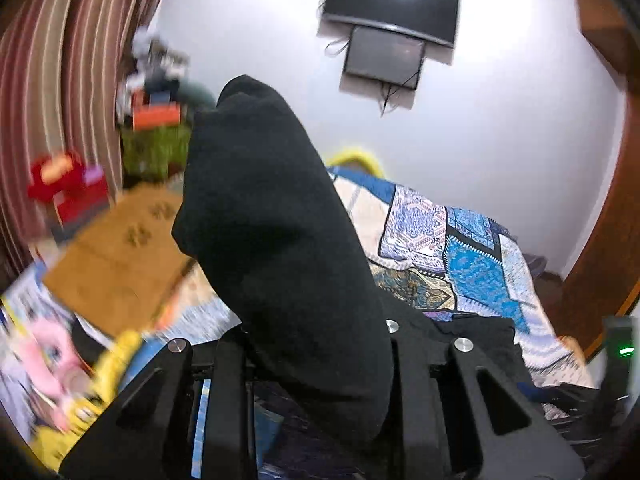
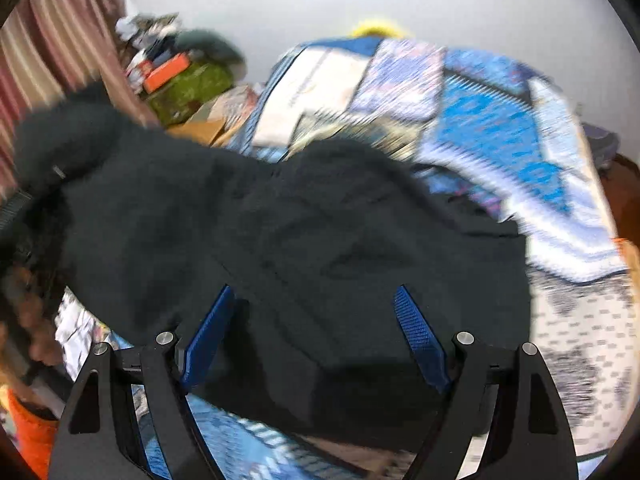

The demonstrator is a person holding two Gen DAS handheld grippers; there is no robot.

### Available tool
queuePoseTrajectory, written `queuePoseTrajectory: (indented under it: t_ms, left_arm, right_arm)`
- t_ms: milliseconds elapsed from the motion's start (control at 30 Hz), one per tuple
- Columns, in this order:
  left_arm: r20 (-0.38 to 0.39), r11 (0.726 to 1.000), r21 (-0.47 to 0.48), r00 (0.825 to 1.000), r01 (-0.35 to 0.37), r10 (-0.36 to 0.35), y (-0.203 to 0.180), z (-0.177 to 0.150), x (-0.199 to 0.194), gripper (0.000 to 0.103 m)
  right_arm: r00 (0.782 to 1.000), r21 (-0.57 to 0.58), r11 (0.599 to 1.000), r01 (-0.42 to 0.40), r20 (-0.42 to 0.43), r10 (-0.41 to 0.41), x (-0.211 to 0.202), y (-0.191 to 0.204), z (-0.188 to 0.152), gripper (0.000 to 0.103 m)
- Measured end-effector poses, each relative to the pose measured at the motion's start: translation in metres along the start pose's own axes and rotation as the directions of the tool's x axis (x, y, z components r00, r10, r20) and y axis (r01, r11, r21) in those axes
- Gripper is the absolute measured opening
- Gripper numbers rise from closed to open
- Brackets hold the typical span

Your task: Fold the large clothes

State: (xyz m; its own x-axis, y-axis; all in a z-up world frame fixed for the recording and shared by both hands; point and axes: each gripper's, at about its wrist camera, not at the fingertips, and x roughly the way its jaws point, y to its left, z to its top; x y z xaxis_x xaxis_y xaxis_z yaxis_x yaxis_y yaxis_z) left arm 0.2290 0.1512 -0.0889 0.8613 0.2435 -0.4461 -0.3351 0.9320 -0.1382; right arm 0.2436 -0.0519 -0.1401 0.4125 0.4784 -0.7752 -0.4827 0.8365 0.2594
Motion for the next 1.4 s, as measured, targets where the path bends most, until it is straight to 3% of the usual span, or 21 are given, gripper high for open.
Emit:
queuePoseTrajectory:
  t_ms: [67, 100, 267, 400, 500, 567, 733, 867, 933, 967, 1033, 1100, 1133, 1233, 1400]
  left_arm:
    - [0.007, 0.999, 0.051, 1.000, 0.003, -0.004, -0.008, 0.000, -0.003, 0.023]
    - [0.004, 0.997, 0.080, 1.000, 0.007, -0.007, -0.013, -0.003, -0.003, 0.023]
    - [-0.023, 0.976, 0.212, 0.999, 0.042, -0.038, -0.043, -0.023, 0.003, 0.023]
    - [-0.026, 0.962, 0.256, 0.995, 0.099, -0.095, -0.067, -0.023, -0.005, 0.023]
    - [-0.049, 0.938, 0.302, 0.985, 0.172, -0.165, -0.094, -0.027, -0.010, 0.023]
    - [-0.074, 0.909, 0.356, 0.976, 0.216, -0.203, -0.121, -0.038, -0.009, 0.023]
    - [-0.221, 0.798, 0.497, 0.939, 0.342, -0.265, -0.190, -0.093, -0.004, 0.025]
    - [-0.344, 0.716, 0.586, 0.917, 0.379, -0.203, -0.223, -0.143, 0.012, 0.031]
    - [-0.356, 0.701, 0.605, 0.916, 0.378, -0.187, -0.225, -0.149, 0.014, 0.038]
    - [-0.357, 0.696, 0.609, 0.915, 0.380, -0.186, -0.225, -0.148, 0.011, 0.041]
    - [-0.399, 0.697, 0.579, 0.892, 0.423, -0.210, -0.223, -0.143, 0.006, 0.063]
    - [-0.452, 0.696, 0.527, 0.854, 0.488, -0.257, -0.215, -0.132, -0.005, 0.078]
    - [-0.457, 0.698, 0.516, 0.849, 0.497, -0.266, -0.212, -0.129, -0.011, 0.082]
    - [-0.446, 0.713, 0.496, 0.850, 0.495, -0.280, -0.204, -0.126, -0.036, 0.082]
    - [-0.404, 0.793, 0.420, 0.873, 0.442, -0.273, -0.167, -0.104, -0.056, 0.083]
  right_arm:
    - [1.000, -0.021, 1.000, -0.009, -0.025, 0.008, 0.023, 0.016, -0.003, 0.099]
    - [0.999, -0.026, 0.999, -0.025, -0.039, 0.024, 0.036, 0.023, -0.004, 0.102]
    - [0.996, -0.099, 0.995, -0.004, -0.088, -0.005, 0.063, 0.037, -0.006, 0.103]
    - [0.991, -0.043, 0.995, -0.090, -0.102, 0.085, 0.037, 0.010, -0.006, 0.100]
    - [0.998, 0.040, 0.998, -0.054, -0.032, 0.055, 0.000, -0.026, -0.010, 0.101]
    - [1.000, 0.087, 0.996, 0.003, 0.023, -0.005, -0.031, -0.056, -0.017, 0.101]
    - [0.987, 0.231, 0.965, 0.122, 0.078, -0.143, -0.083, -0.123, -0.044, 0.101]
    - [0.982, 0.305, 0.940, 0.152, 0.065, -0.180, -0.100, -0.151, -0.062, 0.101]
    - [0.981, 0.318, 0.935, 0.159, 0.060, -0.187, -0.107, -0.155, -0.070, 0.101]
    - [0.981, 0.320, 0.934, 0.158, 0.060, -0.187, -0.111, -0.154, -0.074, 0.101]
    - [0.982, 0.315, 0.937, 0.148, 0.068, -0.178, -0.118, -0.152, -0.076, 0.101]
    - [0.982, 0.305, 0.943, 0.136, 0.085, -0.169, -0.125, -0.148, -0.073, 0.101]
    - [0.982, 0.299, 0.945, 0.131, 0.094, -0.166, -0.127, -0.144, -0.072, 0.101]
    - [0.981, 0.268, 0.958, 0.098, 0.138, -0.139, -0.136, -0.131, -0.061, 0.101]
    - [0.982, 0.182, 0.982, 0.050, 0.173, -0.082, -0.134, -0.097, -0.051, 0.101]
